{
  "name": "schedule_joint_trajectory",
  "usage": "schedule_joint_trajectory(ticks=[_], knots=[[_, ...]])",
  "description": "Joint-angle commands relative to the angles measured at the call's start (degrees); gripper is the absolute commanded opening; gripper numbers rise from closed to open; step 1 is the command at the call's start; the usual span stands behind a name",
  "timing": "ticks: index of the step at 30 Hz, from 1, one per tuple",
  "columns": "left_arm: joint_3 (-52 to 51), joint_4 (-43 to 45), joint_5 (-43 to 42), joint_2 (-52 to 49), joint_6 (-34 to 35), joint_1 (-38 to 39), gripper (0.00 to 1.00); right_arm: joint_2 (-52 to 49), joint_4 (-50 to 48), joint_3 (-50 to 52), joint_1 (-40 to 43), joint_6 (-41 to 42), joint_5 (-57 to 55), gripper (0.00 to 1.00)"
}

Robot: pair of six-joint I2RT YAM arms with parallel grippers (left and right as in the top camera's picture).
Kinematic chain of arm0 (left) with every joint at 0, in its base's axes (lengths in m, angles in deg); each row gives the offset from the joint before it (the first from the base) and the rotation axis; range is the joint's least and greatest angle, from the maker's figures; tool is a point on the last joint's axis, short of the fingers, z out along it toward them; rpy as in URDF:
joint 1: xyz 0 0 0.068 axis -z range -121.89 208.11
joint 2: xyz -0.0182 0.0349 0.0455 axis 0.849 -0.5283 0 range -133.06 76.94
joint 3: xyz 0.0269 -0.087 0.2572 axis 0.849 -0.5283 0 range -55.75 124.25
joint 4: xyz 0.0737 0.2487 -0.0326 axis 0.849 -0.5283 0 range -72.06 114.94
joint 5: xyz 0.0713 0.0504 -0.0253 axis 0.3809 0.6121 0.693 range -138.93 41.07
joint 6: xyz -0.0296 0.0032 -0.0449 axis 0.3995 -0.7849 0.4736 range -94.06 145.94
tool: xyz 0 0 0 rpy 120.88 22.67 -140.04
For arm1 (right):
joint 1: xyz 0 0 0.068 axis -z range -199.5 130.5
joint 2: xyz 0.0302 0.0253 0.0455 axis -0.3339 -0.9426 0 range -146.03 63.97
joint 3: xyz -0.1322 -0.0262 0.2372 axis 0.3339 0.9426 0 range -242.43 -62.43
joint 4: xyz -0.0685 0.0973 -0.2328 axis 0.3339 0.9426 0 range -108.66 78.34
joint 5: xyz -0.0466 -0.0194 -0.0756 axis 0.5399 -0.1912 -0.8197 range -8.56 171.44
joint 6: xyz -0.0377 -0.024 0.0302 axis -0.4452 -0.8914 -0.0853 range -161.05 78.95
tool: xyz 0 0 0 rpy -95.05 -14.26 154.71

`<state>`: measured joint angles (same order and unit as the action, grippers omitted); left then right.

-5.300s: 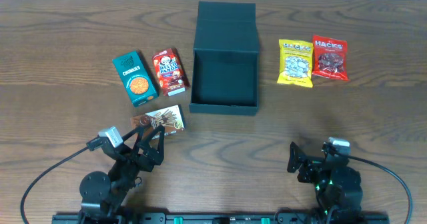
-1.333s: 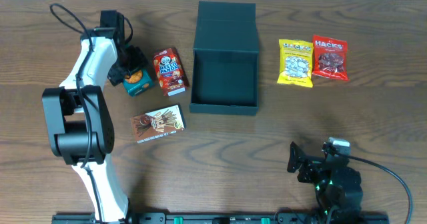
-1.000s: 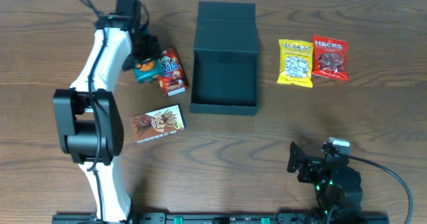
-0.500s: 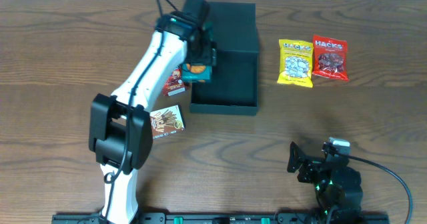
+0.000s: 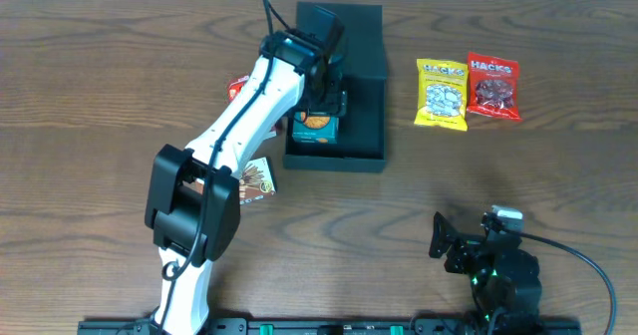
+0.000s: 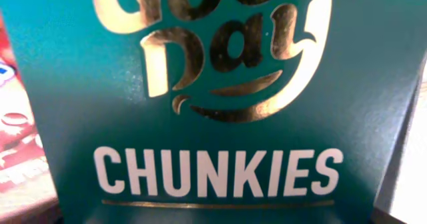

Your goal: Pack container

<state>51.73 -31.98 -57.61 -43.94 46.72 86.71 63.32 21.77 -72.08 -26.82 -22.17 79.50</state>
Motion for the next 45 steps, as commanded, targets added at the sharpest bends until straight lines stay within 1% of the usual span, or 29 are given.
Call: schedule_joint_trajectory(ticks=[1,2,4,18,24,31,32,33,35,43,45], knots=[[1.42,-0.39,-0.02,-0.61,2.16,0.2,0.82,0.33,0.09,0.55,-0.26,0.39,-0.17,0.99],[1.4,-0.63,0.92,-0.61,2.89,0.2,0.79,0.33,0.09,0.55,-0.26,0.39,-0.17,0.99],[1.2,-1.09,2.78,-0.61,3.69,0.2,0.79,0.33,0.09,0.55,-0.26,0.39,-0.17,0.99],[0.35,-1.7,3.23,-1.4,3.61,0.33,0.78,0.33,0.07,0.55,-0.26,0.39,-0.15,0.99],[0.35,-1.66,3.8,-3.54,1.18,0.31,0.79,0.33,0.07,0.55,-0.26,0.39,-0.17,0.99],[0.35,-1.36,5.57,-3.63,-0.5,0.31,0.79,0.33,0.07,0.55,-0.26,0.39,-0.17,0.99],[0.35,-1.36,5.92,-3.63,-0.83,0.31,0.79,0.33,0.07,0.55,-0.26,0.39,-0.15,0.99],[0.35,-1.36,5.97,-3.63,-1.33,0.31,0.82,0.33,0.09,0.55,-0.26,0.39,-0.17,0.99],[0.35,-1.4,5.99,-3.63,-1.55,0.31,0.9,0.33,0.07,0.55,-0.26,0.39,-0.17,0.99],[0.35,-1.25,5.97,-3.63,-2.21,0.31,0.91,0.33,0.09,0.55,-0.26,0.39,-0.17,0.99],[0.39,-1.14,5.92,-3.61,-2.19,0.31,0.89,0.33,0.07,0.55,-0.26,0.37,-0.17,0.99]])
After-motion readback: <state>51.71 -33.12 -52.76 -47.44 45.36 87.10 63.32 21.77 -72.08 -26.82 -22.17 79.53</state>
